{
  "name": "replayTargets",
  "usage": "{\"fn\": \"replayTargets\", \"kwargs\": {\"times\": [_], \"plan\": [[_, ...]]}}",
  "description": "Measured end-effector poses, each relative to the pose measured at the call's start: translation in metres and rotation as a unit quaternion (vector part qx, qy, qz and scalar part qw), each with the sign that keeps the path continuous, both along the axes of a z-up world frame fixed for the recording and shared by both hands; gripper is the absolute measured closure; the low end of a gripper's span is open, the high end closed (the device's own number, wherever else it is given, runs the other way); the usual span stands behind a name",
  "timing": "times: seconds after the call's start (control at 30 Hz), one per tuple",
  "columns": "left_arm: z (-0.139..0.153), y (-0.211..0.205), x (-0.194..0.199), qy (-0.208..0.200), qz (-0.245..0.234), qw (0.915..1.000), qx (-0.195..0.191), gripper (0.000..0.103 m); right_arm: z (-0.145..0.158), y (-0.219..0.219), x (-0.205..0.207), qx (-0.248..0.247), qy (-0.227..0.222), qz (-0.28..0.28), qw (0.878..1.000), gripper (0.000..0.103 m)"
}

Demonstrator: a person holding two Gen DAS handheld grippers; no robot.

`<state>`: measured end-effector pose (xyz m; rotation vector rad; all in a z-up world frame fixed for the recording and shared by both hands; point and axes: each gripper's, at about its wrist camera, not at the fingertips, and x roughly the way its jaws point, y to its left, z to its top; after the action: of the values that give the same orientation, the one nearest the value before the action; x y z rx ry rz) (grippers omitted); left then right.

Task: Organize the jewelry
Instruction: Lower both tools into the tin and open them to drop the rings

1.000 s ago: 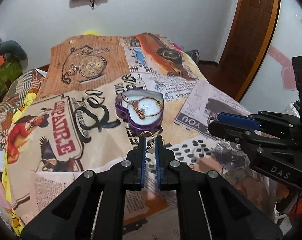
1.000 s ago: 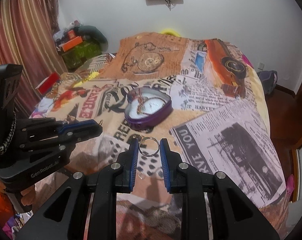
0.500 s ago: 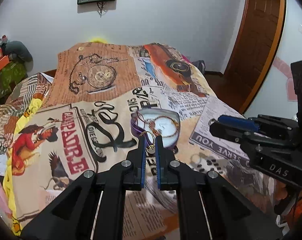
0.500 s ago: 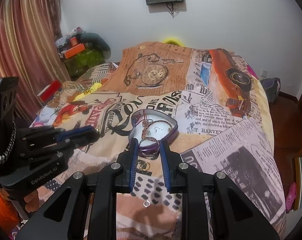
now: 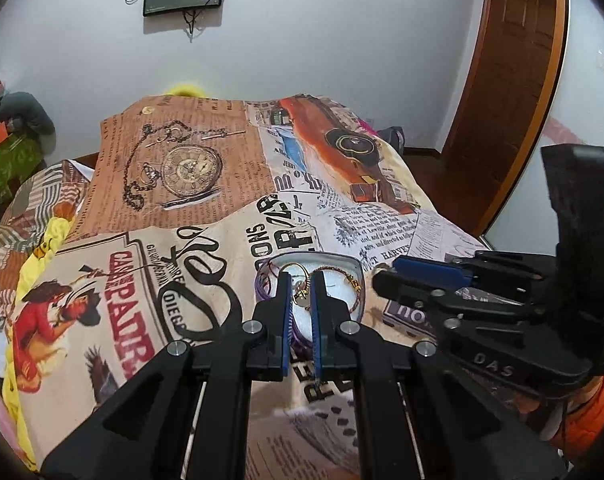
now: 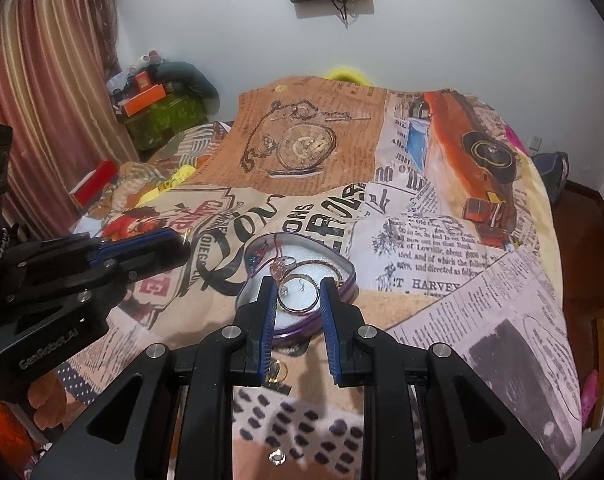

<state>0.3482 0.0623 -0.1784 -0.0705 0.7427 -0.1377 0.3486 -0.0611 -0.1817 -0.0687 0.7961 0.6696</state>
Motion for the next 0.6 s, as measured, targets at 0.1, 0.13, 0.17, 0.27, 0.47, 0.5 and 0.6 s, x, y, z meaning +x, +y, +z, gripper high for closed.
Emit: {"fn": "replayTargets", "kwargs": {"times": [0.1,0.13,0.17,0.27,0.47,0.5,0.6], "plan": [[-0.006,0.002,0.010,0.008,-0.003,1.0000,-0.004,0.096,-0.007,0.005,0.007,-0.010,0.004,0.002,1.000,0.083],[-0.009,0.003,0.013,0.011,-0.003,0.9999,-0.007,0.096,-0.010,0.008,0.010,-0.015,0.004,0.002,1.000,0.083],[-0.011,0.004,0.016,0.015,-0.004,0.9998,-0.010,0.096,-0.013,0.009,0.012,-0.018,0.005,0.003,1.000,0.083],[-0.020,0.007,0.027,0.028,-0.005,0.9994,-0.019,0.096,-0.019,0.012,0.017,-0.023,0.012,0.006,1.000,0.083],[-0.035,0.012,0.047,0.051,-0.007,0.9980,-0.037,0.096,-0.025,0.021,0.028,-0.036,0.009,0.010,0.999,0.083],[-0.038,0.013,0.051,0.055,-0.007,0.9977,-0.039,0.096,-0.026,0.022,0.029,-0.039,0.006,0.011,0.999,0.083],[-0.043,0.013,0.056,0.062,-0.010,0.9973,-0.040,0.096,-0.029,0.026,0.033,-0.045,0.005,0.010,0.999,0.083]]}}
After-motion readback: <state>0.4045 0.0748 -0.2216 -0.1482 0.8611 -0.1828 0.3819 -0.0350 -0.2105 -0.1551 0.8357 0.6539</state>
